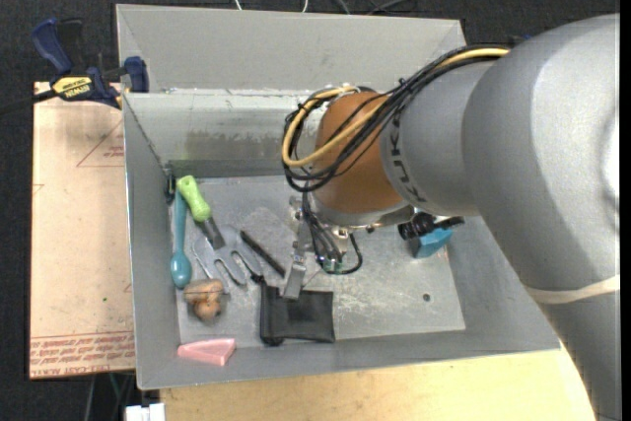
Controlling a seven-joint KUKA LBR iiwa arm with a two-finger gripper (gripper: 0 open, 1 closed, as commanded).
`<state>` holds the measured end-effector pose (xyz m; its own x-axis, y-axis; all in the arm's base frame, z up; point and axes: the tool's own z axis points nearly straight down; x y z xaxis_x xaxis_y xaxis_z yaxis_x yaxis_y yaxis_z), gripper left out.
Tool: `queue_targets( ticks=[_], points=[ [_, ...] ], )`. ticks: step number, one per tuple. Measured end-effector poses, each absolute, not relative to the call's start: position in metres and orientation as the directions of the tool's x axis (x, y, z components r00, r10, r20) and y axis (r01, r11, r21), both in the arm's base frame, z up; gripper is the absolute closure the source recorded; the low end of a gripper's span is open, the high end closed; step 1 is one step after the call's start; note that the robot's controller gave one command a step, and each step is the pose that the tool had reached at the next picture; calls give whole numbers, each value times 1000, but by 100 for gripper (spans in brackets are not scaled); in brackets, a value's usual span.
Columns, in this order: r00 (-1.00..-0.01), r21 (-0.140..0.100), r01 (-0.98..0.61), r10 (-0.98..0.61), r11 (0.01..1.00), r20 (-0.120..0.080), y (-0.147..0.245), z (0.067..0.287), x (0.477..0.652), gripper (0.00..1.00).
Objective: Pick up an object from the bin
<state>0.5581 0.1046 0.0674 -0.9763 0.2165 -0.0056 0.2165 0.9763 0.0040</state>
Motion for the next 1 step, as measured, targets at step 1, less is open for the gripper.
queue_targets(
  ticks=[1],
  points=[
    [-932,11,362,362,932,-12,116,71,581,100]
  ],
)
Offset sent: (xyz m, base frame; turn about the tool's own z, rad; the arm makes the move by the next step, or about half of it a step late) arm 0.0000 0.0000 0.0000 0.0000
